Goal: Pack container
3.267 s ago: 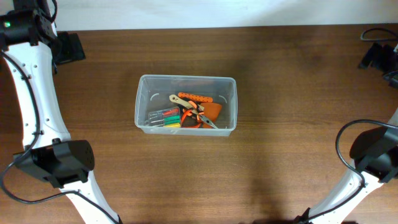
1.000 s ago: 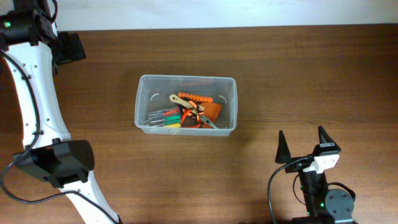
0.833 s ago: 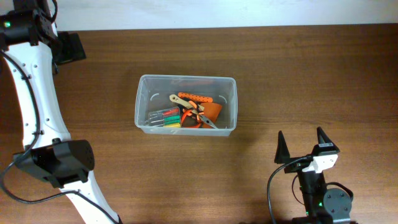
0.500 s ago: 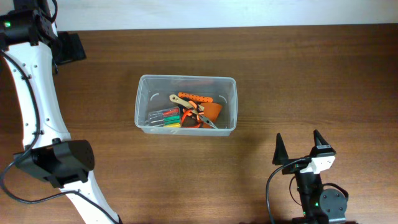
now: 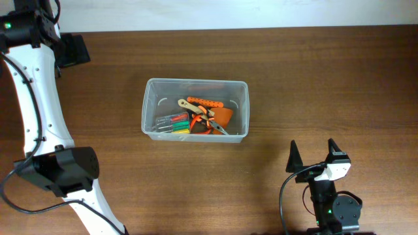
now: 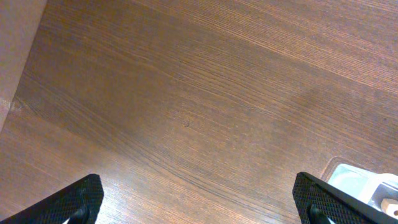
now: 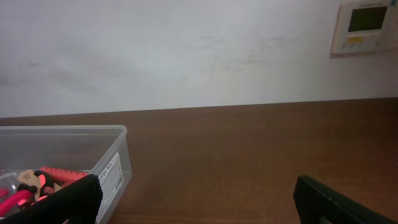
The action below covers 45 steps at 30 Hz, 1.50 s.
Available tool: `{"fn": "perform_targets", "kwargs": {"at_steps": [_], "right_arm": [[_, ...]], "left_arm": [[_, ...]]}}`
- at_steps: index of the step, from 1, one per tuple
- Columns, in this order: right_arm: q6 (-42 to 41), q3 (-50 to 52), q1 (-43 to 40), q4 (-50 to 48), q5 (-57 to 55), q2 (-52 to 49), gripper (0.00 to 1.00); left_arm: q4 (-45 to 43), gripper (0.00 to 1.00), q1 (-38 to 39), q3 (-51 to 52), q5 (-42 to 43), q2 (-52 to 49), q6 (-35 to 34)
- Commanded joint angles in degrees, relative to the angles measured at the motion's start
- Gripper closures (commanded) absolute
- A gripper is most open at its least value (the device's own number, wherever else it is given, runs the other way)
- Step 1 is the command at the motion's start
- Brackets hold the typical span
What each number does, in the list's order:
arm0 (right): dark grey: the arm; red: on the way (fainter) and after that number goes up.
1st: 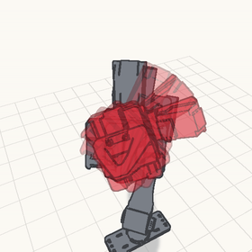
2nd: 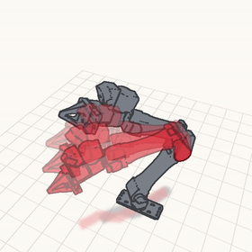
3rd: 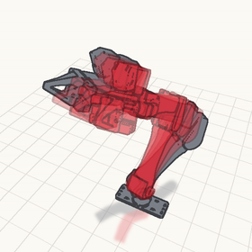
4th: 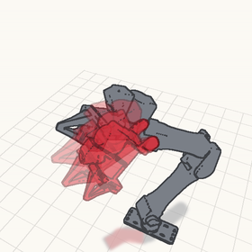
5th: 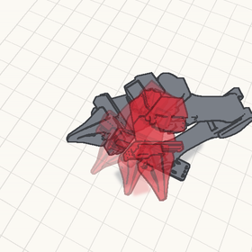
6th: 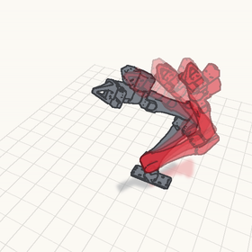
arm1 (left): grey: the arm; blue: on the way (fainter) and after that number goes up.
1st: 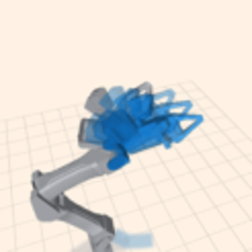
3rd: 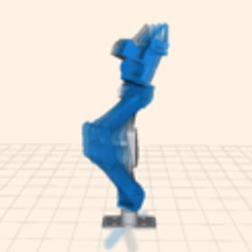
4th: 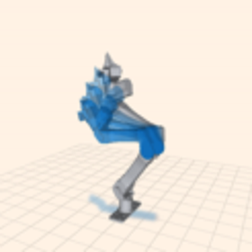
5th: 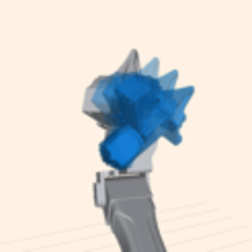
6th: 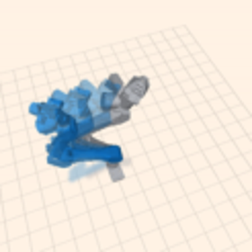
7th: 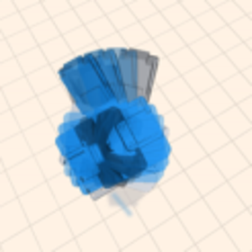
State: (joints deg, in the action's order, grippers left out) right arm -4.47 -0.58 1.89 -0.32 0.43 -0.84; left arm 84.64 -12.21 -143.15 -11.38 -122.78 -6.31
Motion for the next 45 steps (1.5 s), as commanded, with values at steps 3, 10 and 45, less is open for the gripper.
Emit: {"fn": "perform_targets", "kwargs": {"at_steps": [3, 10, 45], "right_arm": [[-0.7, 0.3, -0.4, -0.3, -0.7, 0.7, 0.01], [-0.7, 0.3, -0.4, -0.3, -0.7, 0.7, 0.01], [-0.7, 0.3, -0.4, -0.3, -0.7, 0.7, 0.01]], "left_arm": [[0.0, 0.01, -0.4, -0.5, 0.0, 0.8, -0.5], [0.0, 0.01, -0.4, -0.5, 0.0, 0.8, -0.5], [0.0, 0.01, -0.3, -0.5, -2.1, 34.0, -0.5]]}}
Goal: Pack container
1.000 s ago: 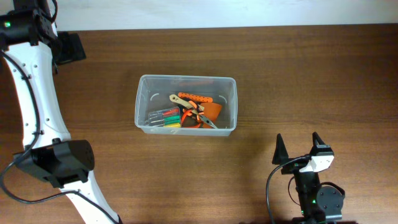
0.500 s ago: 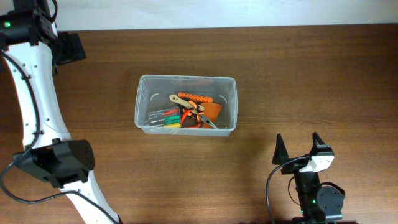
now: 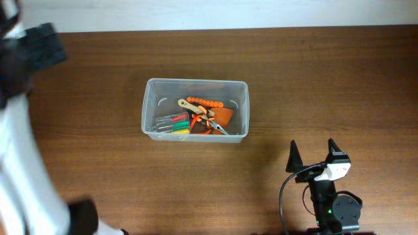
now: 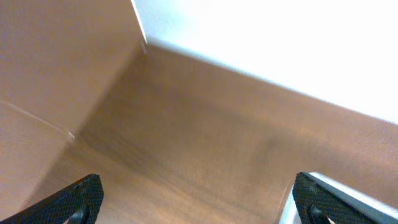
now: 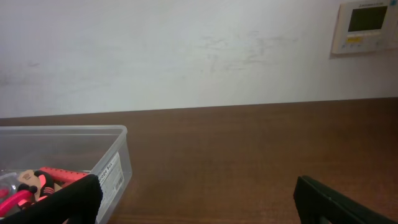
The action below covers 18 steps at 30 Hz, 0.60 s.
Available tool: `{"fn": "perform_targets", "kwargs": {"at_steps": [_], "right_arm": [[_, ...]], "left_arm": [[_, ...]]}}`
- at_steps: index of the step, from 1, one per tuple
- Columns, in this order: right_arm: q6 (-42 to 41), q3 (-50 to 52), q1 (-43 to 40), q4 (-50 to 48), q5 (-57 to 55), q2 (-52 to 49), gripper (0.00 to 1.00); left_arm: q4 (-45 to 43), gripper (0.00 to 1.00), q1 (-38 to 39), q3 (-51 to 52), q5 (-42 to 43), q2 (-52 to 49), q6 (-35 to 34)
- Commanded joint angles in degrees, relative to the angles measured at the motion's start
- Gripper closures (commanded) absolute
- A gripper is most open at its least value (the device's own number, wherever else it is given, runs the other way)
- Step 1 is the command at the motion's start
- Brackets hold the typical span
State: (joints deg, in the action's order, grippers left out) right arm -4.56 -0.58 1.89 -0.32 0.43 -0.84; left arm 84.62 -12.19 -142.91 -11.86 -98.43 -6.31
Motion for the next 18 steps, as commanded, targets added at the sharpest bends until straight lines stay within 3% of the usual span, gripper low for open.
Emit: {"fn": "perform_targets", "kwargs": {"at_steps": [1, 5, 8, 18], "right_arm": [[-0.7, 0.3, -0.4, -0.3, -0.7, 0.7, 0.01], [-0.7, 0.3, -0.4, -0.3, -0.7, 0.7, 0.01], [-0.7, 0.3, -0.4, -0.3, -0.7, 0.7, 0.01], [-0.7, 0.3, -0.4, -0.3, -0.7, 0.7, 0.01]], "left_arm": [[-0.1, 0.01, -0.3, -0.7, -1.4, 11.9, -0.5], [-0.7, 0.01, 0.3, 2.0, -1.0, 20.7, -0.5], [-4.7, 0.01, 0.5, 9.9, -1.1, 27.9, -0.5], [-29.6, 0.01, 0.6, 60.9, 1.7, 56.0, -0.5]]}}
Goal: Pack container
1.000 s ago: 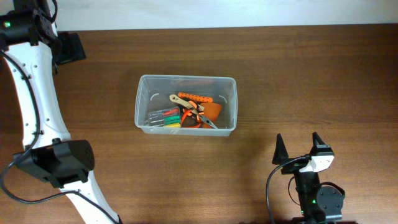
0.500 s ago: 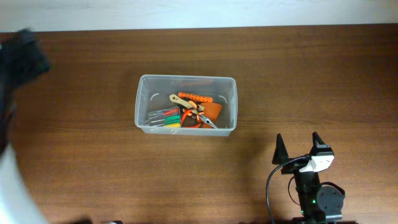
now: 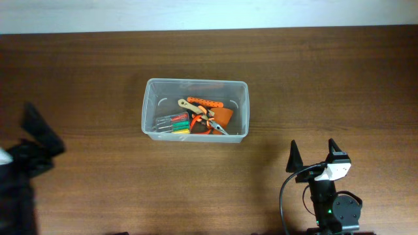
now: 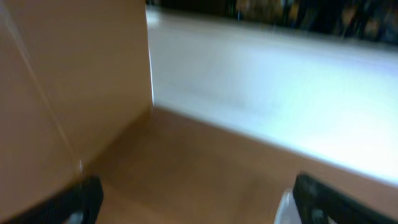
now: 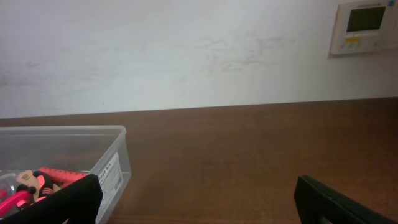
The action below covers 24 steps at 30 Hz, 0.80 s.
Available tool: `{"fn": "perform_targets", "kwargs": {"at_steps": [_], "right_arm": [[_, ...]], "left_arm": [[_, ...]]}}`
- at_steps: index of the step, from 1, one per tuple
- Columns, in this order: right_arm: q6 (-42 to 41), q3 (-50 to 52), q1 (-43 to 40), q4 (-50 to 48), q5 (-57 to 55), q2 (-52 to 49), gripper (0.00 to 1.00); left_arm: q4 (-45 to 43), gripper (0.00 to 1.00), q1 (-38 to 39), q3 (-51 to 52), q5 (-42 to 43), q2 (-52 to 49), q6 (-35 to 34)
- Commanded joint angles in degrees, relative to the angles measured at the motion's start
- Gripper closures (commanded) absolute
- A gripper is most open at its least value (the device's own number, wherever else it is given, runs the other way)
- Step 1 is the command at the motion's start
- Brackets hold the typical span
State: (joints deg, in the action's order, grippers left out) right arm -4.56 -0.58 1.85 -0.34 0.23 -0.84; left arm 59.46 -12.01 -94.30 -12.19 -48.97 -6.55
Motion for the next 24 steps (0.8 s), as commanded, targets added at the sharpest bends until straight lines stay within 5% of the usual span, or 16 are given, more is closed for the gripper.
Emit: {"fn": "perform_targets", "kwargs": {"at_steps": [1, 11, 24], "right_arm": [[-0.7, 0.3, -0.4, -0.3, -0.5, 0.7, 0.01], [-0.7, 0.3, -0.4, -0.3, -0.5, 0.7, 0.01], [-0.7, 0.3, -0.4, -0.3, -0.5, 0.7, 0.01]], "left_arm": [[-7.1, 0.01, 0.7, 17.2, 2.9, 9.1, -0.3], [-25.2, 0.01, 5.6, 55.6, 8.4, 28.3, -0.3], [-28.0, 0.01, 7.1, 76.4, 8.4, 42.5, -0.3]]}}
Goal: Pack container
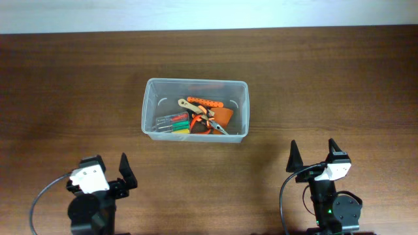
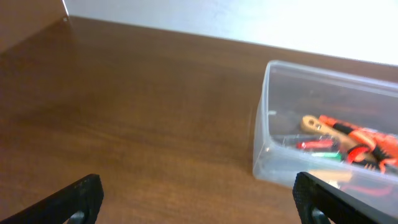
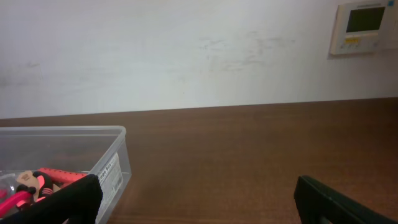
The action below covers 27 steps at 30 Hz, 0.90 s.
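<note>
A clear plastic container (image 1: 145, 111) stands mid-table. In it lie an orange toothed tool (image 1: 208, 102), orange-handled pliers (image 1: 206, 124) and a red, green and yellow pack (image 1: 172, 123). My left gripper (image 1: 111, 166) sits near the front left, open and empty, facing the container (image 2: 264, 158). In its wrist view the left gripper (image 2: 196, 202) holds only bare table between its fingers. My right gripper (image 1: 312, 156) sits near the front right, open and empty. The right gripper (image 3: 196, 202) sees the container's corner (image 3: 112, 168) at its left.
The brown wooden table (image 1: 326, 78) ends at a white wall (image 3: 186, 56) at the back. A wall thermostat (image 3: 364, 26) shows at the right wrist view's upper right. A brown panel edges the table's far left corner (image 2: 31, 25).
My left arm was at the table's left edge, blurred, its camera facing the wall. It now sits folded at the front left, gripper open toward the container. The right arm has not moved.
My left arm first reached to the far left corner, gripper open over bare table. Then it showed blurred at the far left, then lower along the left edge, and now rests at the front left. Container, contents and right arm stayed put.
</note>
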Available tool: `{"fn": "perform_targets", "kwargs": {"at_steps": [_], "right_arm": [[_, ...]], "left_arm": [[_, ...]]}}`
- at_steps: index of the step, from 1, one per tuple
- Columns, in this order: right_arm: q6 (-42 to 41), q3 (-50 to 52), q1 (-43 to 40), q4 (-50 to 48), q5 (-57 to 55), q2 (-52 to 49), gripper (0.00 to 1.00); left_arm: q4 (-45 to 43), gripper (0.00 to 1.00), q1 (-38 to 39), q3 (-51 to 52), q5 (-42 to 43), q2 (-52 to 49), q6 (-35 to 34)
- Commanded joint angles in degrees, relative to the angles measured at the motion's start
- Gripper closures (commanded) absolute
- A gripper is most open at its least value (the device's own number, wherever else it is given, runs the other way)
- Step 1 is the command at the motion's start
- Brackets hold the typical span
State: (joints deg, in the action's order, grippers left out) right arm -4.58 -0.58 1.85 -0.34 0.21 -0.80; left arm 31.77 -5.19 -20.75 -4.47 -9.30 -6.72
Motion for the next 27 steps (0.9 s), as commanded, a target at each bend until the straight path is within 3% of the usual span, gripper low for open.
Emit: {"fn": "perform_targets", "kwargs": {"at_steps": [1, 17, 23, 27], "right_arm": [[-0.6, 0.3, -0.4, -0.3, -0.5, 0.6, 0.01], [-0.6, 0.3, -0.4, -0.3, -0.5, 0.6, 0.01], [-0.6, 0.3, -0.4, -0.3, -0.5, 0.6, 0.02], [-0.6, 0.3, -0.4, -0.3, -0.5, 0.6, 0.02]], "left_arm": [[-0.3, 0.01, 0.3, 3.6, 0.7, 3.6, -0.1], [-0.3, 0.01, 0.3, 12.2, 0.2, 9.0, -0.1], [-1.4, 0.01, 0.3, 12.3, -0.2, 9.0, 9.7], [-1.4, 0.01, 0.3, 12.3, -0.9, 9.0, 11.6]]}}
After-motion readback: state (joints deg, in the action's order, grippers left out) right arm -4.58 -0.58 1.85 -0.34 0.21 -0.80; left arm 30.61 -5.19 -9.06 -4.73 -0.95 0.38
